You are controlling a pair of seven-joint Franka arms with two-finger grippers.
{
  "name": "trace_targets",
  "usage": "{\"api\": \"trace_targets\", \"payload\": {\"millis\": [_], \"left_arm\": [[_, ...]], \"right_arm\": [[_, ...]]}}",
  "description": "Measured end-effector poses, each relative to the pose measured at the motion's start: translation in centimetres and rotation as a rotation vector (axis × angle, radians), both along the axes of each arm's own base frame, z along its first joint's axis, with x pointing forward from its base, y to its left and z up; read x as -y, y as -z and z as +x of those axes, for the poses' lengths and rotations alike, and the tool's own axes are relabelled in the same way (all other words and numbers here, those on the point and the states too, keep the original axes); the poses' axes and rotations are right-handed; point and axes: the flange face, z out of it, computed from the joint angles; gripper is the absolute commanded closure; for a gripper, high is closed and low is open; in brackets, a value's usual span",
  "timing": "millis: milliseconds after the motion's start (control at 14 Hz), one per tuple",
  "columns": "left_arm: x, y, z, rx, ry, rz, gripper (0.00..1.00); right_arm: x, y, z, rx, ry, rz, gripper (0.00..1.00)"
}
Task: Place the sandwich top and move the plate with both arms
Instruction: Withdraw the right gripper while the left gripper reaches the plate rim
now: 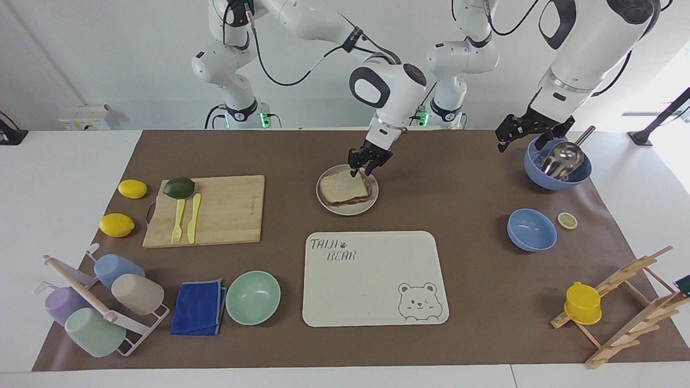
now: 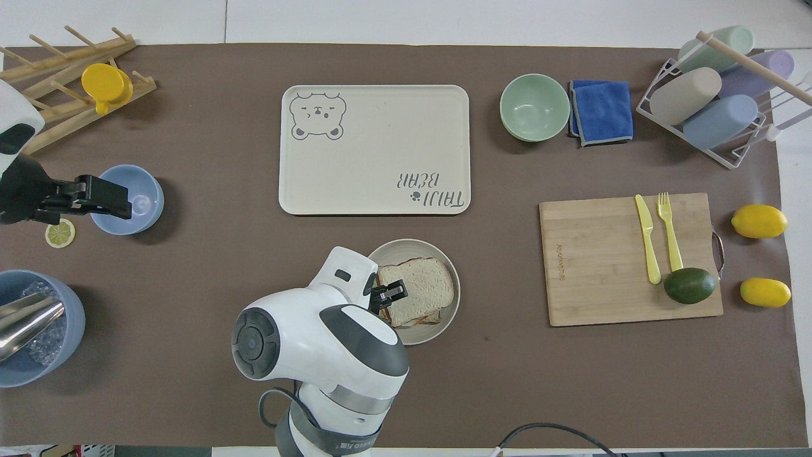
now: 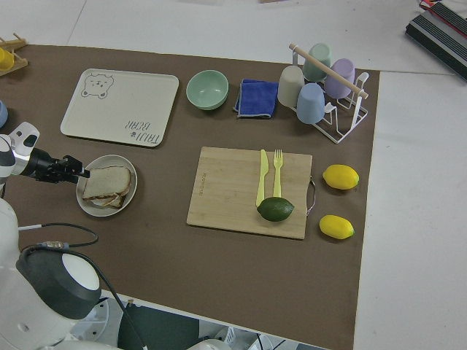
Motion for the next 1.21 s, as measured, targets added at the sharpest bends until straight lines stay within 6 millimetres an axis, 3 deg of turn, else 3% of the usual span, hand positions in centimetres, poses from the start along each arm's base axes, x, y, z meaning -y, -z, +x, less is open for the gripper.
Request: {"api": "trace_targets", "payload": {"millis": [143, 286, 500, 643, 857, 1000, 1071, 1214], "left_arm": [[0.4, 0.0, -0.1, 0.000, 0.008, 0.000, 0.00], [1.3, 0.3, -0.2, -0.001, 0.023, 0.000, 0.00], [3.4, 1.4, -0.7, -0.001, 0.045, -0.004, 0.00], [5.9, 3.0, -1.0, 0.008, 0.036, -0.011, 0.00], [11.3, 8.3, -2.5, 0.008, 0.027, -0.027, 0.00], [15.0, 12.8, -4.5, -0.002, 0.023, -0.038, 0.00], [16.7, 15.1, -5.8, -0.003, 0.032, -0.045, 0.00], [19.5, 19.9, -8.5, 0.002, 0.039, -0.092, 0.03]], "right_arm": [[1.2, -1.6, 1.7, 0.004, 0.050, 0.039, 0.00], [5.3, -4.6, 5.4, 0.019, 0.149, 0.075, 0.00], [15.8, -10.6, 10.7, -0.015, 0.342, 0.134, 0.00], [23.6, -14.9, 12.3, -0.049, 0.408, 0.161, 0.00], [34.7, -21.6, 12.0, -0.097, 0.484, 0.222, 0.00], [40.5, -25.2, 11.3, -0.128, 0.445, 0.229, 0.00], [42.6, -25.9, 11.1, -0.139, 0.419, 0.233, 0.00], [45.1, -25.7, 11.1, -0.159, 0.409, 0.235, 0.00]]}}
